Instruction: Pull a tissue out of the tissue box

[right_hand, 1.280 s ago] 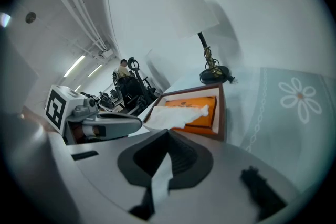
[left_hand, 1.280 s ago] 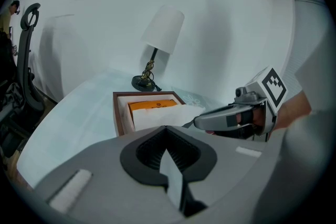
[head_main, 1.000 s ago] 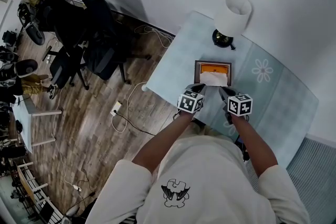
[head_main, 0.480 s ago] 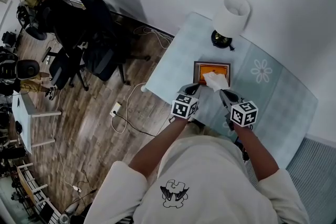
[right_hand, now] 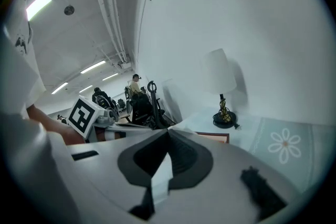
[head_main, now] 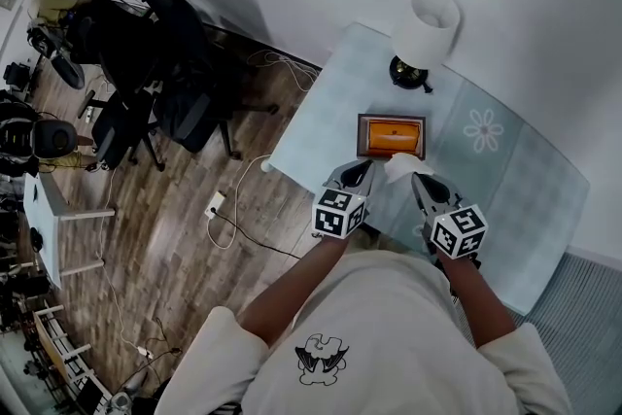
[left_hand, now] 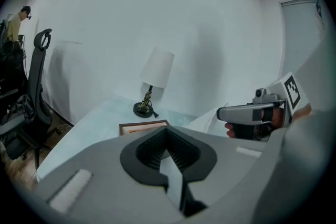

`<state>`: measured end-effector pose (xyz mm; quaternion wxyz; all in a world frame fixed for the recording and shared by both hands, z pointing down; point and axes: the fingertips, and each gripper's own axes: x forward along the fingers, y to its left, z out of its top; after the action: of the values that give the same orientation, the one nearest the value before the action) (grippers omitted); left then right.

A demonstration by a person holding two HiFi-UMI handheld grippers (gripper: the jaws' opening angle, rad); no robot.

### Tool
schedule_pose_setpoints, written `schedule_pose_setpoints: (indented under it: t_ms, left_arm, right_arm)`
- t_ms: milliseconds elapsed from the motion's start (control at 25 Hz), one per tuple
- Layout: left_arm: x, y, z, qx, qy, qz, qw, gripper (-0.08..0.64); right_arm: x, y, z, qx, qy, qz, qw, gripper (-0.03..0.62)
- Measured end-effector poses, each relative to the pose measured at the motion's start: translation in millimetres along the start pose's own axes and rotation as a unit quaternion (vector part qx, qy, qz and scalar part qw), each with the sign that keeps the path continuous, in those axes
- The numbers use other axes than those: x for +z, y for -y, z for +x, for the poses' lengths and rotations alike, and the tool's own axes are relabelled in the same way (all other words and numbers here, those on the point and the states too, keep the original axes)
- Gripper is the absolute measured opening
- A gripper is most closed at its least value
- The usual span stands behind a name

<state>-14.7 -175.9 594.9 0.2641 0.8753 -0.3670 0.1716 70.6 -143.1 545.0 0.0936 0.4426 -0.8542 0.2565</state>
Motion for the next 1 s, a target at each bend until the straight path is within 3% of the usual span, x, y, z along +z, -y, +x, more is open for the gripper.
schedule_pose_setpoints:
  t_ms: [280, 520, 1000]
  left_arm:
    - [18.6, 28.2, -26.4, -0.014, 0.026, 0.041, 0.9987, 0.007]
    - [15.7, 42.1, -37.0, -0.027, 0.042, 0.048, 0.9976, 0.007]
    - [12.5, 41.4, -43.1, -0.023, 0.052, 0.029, 0.9979, 0.006]
  right_arm:
    - [7.7, -16.0, -19.2, -0.006, 0.016, -0.042, 0.999, 0.012]
    - [3.8, -28.4, -30.7, -0.012, 0.028, -0.09, 0.995, 0.012]
    - [-0.7, -29.2, -33.1, -0.013, 0.031, -0.08, 0.996, 0.012]
